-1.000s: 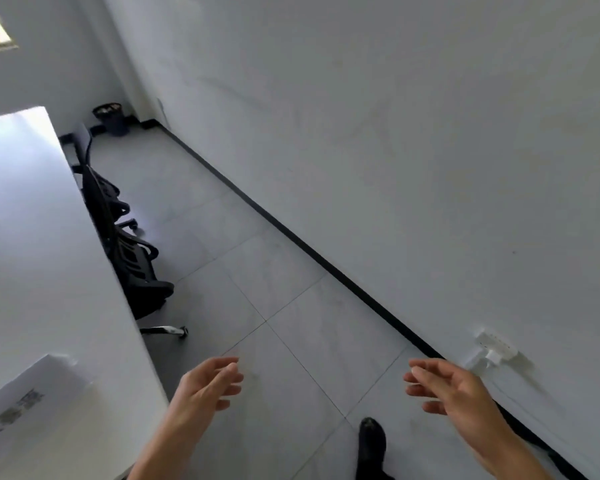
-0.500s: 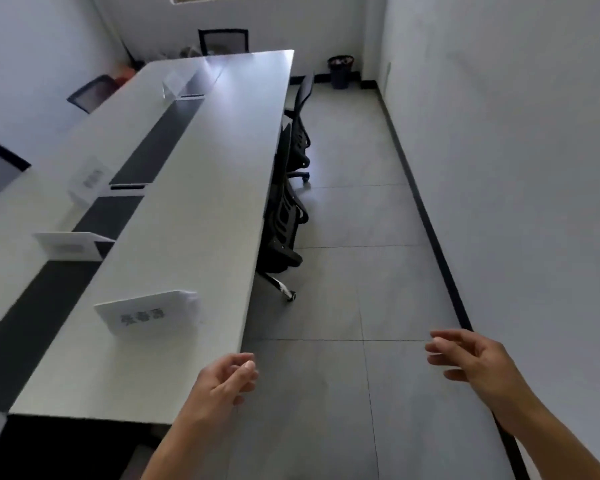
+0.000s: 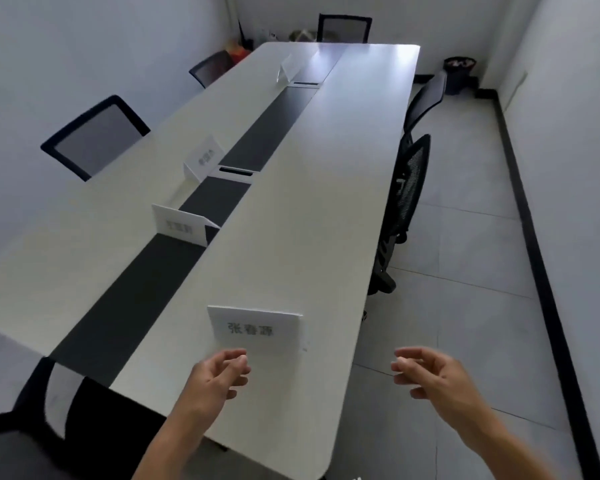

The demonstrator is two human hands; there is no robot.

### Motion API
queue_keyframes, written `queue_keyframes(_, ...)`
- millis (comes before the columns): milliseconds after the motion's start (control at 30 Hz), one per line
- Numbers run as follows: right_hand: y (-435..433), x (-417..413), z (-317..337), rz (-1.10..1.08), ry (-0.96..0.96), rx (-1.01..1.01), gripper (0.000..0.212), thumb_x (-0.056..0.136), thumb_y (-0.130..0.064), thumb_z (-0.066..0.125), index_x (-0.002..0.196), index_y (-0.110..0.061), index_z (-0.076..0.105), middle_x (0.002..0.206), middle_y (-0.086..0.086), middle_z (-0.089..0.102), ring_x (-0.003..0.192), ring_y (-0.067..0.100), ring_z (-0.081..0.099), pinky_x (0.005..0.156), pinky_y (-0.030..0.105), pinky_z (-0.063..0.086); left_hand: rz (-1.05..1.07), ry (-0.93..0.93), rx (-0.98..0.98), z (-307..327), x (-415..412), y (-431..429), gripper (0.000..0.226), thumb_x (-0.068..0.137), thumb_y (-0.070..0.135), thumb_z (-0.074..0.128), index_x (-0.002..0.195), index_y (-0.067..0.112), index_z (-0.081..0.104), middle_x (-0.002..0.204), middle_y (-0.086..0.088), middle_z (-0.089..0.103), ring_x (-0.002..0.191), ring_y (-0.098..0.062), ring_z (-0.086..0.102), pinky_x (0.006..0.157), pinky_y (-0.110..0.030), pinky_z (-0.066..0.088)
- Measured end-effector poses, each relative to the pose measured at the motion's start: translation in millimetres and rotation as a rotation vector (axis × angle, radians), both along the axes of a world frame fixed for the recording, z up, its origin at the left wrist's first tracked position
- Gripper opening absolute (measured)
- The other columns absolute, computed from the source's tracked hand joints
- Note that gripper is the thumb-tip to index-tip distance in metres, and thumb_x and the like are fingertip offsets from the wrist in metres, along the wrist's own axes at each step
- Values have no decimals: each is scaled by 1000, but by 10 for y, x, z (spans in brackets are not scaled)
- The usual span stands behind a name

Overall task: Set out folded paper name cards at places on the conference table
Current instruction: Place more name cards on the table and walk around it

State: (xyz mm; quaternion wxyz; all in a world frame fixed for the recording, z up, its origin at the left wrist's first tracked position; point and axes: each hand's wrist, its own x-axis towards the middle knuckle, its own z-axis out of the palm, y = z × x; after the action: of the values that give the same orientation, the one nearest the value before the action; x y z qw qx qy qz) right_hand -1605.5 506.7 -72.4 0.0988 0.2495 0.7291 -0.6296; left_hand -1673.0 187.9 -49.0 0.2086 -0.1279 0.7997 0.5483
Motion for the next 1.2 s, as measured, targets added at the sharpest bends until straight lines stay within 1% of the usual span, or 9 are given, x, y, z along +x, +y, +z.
queue_keyframes(133, -449, -520, -7, 137, 27, 70, 19, 85, -21, 67, 104, -17, 68, 88, 4, 75, 82, 15, 71, 66, 20, 52, 33, 21, -36, -86, -466, -390, 15, 93, 25, 54, 104, 20, 62, 98, -5, 69, 95, -23, 66, 82, -36, 52)
queue_keyframes(267, -716, -977, -196, 280, 27, 286, 38, 77, -35, 74, 113, -25, 65, 100, -8, 71, 94, 5, 65, 84, 26, 54, 49, 47, -135, -280, -905, -587, 25, 91, 28, 57, 114, 20, 58, 109, -3, 63, 101, -21, 60, 87, -38, 50)
queue_keyframes(467, -1082, -1625, -761, 572, -36, 549, 82, 71, -49, 73, 142, -34, 34, 145, -9, 43, 131, 15, 43, 104, 33, 39, 34, -23, -240, -686, -1439, -582, 58, 93, 37, 49, 144, 15, 33, 142, -8, 44, 124, -25, 48, 102, -39, 39)
queue_keyframes(700, -1217, -1775, -1043, 604, -30, 634, 65, 73, -52, 71, 133, -35, 52, 143, -9, 50, 127, 16, 49, 102, 33, 39, 9, -1, -284, -857, -1456, -544, 52, 92, 35, 51, 139, 13, 42, 143, -7, 48, 130, -25, 45, 108, -40, 38)
queue_keyframes(900, -975, -1815, -536, 448, 96, 275, 61, 56, -69, 73, 107, -36, 69, 106, -13, 73, 102, 5, 65, 91, 36, 50, 3, 15, 123, -675, -1671, -721, 47, 83, 40, 65, 125, 24, 56, 127, -4, 60, 116, -16, 55, 83, -19, 44)
queue_keyframes(1033, -798, -1828, -254, 246, 130, -5, 29, 66, -30, 84, 90, -18, 73, 97, 0, 77, 97, 27, 70, 79, 34, 56, -204, -37, 122, -821, -1877, -908, 86, 61, 53, 77, 138, 37, 41, 137, 16, 42, 127, -7, 38, 107, -37, 34)
queue_keyframes(1067, -736, -1808, -222, 182, 126, -45, 35, 62, -30, 85, 87, -11, 71, 95, 3, 77, 94, 30, 70, 75, 32, 58, -259, -69, 75, -916, -1907, -939, 89, 61, 47, 81, 138, 40, 39, 137, 17, 39, 128, -6, 34, 109, -38, 31)
queue_keyframes(1167, -537, -1704, -210, 18, 68, -85, 83, 44, -53, 87, 96, 7, 63, 96, 11, 75, 86, 26, 72, 75, 40, 59, -378, -200, 26, -1239, -1930, -972, 85, 57, 27, 87, 129, 44, 46, 140, 11, 41, 130, -13, 37, 108, -33, 35)
queue_keyframes(1200, -475, -1652, -233, -20, 42, -115, 82, 46, -51, 86, 99, 7, 62, 98, 14, 74, 84, 24, 72, 71, 38, 60, -396, -224, 32, -1327, -1924, -966, 80, 55, 23, 87, 124, 44, 50, 139, 7, 44, 127, -16, 43, 106, -34, 40)
